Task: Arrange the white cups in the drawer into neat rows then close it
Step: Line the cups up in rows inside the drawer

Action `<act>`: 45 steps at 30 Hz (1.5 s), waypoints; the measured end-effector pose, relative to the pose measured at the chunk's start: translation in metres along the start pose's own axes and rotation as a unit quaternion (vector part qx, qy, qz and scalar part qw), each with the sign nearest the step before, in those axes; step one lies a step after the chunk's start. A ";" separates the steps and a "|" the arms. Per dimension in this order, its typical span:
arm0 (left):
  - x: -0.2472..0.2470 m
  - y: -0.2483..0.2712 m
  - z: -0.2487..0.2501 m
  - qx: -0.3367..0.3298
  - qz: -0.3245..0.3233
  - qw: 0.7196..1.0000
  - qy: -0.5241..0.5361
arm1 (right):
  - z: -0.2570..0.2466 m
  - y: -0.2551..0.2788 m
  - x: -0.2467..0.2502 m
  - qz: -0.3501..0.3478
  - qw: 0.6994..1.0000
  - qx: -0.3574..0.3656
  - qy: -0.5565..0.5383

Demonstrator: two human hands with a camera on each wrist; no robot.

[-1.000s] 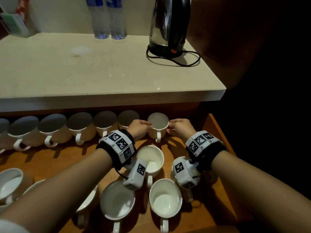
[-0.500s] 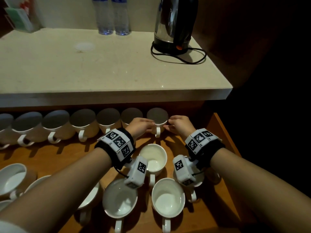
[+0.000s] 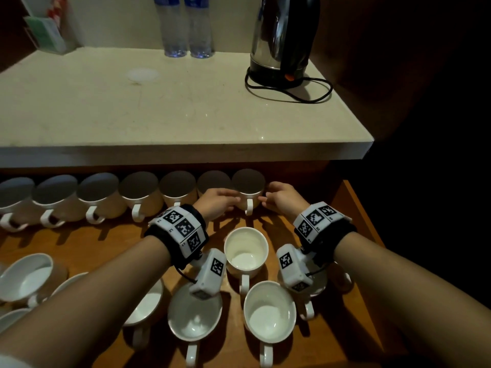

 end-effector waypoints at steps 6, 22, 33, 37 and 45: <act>0.008 0.006 -0.004 0.028 0.005 0.999 -0.034 | -0.003 0.003 0.000 0.002 0.999 0.012 0.036; 0.021 0.036 -0.018 0.113 -0.122 0.966 -0.198 | 0.006 0.041 0.009 -0.105 0.945 -0.087 0.299; 0.016 0.033 -0.014 0.116 -0.142 0.962 -0.202 | 0.010 0.043 0.017 -0.136 0.956 -0.087 0.245; 0.014 0.030 -0.013 0.118 -0.136 0.968 -0.175 | 0.011 0.041 0.025 -0.137 0.965 -0.095 0.203; -0.004 0.027 -0.003 0.089 -0.090 0.988 -0.089 | 0.014 0.030 0.045 -0.048 0.986 -0.063 0.148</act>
Point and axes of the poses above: each hand's wrist, its own y-axis away from the middle knuckle, its own x-axis out of the back of the hand, z = x × y, the point moved 2 cm from there along -y, towards the middle knuckle, and after that the axes turned 8 degrees about z, right-handed, at the moved point
